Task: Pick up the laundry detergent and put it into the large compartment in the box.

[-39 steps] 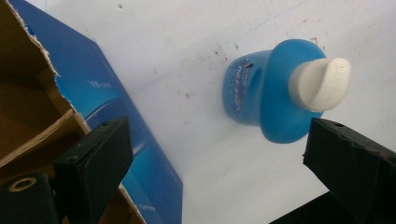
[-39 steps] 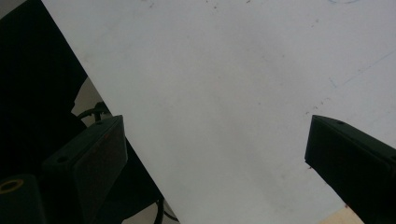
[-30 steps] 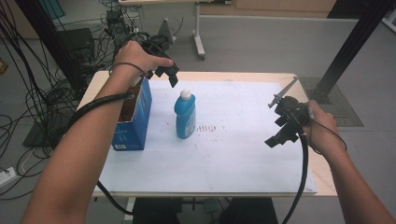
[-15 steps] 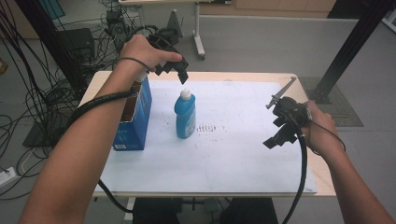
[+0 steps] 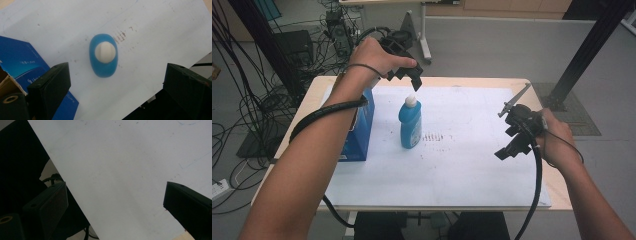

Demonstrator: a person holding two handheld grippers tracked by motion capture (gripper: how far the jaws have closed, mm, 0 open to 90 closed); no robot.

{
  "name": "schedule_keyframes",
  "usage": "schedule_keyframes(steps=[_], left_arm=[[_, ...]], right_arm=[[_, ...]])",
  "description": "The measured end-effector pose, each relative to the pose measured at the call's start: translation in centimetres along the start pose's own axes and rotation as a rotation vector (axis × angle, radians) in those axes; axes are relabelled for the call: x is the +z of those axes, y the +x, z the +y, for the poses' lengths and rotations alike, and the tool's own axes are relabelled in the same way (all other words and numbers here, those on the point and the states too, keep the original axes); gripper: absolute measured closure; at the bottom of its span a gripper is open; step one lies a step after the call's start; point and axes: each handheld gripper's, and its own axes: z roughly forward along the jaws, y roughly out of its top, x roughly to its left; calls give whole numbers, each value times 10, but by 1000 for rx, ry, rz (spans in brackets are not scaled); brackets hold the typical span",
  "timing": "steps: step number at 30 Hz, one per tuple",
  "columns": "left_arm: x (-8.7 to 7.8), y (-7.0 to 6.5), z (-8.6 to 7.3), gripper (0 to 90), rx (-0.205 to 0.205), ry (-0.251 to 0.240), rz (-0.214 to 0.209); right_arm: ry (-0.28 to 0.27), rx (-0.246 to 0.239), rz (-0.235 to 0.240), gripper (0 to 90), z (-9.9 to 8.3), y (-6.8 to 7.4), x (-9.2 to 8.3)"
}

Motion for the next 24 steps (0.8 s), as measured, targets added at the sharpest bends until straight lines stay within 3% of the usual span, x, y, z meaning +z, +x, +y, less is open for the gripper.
schedule_keyframes(steps=[17,24], left_arm=[[23,-8,1,78,7,-4,25],[35,-7,0,80,-9,-12,41]], right_arm=[[-18,-24,-14,51,1,2,1],[-16,-24,-13,49,1,2,3]])
